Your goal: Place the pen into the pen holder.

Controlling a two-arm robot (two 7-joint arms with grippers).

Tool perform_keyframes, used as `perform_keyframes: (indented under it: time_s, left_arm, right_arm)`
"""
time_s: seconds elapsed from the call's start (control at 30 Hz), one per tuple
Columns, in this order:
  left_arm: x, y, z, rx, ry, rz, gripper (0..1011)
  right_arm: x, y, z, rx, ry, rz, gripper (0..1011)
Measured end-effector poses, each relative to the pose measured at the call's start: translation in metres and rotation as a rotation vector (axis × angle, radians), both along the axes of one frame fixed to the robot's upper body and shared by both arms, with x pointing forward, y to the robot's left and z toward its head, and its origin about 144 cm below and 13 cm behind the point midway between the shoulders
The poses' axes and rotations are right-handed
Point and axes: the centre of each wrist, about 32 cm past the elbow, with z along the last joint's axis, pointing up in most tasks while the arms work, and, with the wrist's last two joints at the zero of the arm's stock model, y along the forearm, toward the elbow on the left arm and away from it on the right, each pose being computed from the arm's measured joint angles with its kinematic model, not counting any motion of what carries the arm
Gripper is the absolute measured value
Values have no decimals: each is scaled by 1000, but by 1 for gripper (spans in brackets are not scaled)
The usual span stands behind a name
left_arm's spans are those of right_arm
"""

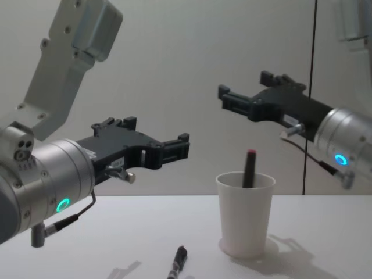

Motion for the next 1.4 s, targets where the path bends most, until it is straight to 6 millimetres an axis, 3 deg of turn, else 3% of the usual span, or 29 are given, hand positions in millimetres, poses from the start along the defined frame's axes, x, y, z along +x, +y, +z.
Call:
perform_keyframes:
  time_s: [0.97, 1.4]
  left_arm:
    - [0, 0, 0, 0, 0, 0, 1000]
    - [0, 0, 0, 0, 0, 0, 1000]
  right_arm:
    - [-87, -20, -11, 62, 44, -282, 1002]
    - [-110, -27, -18, 116, 78, -375, 1002]
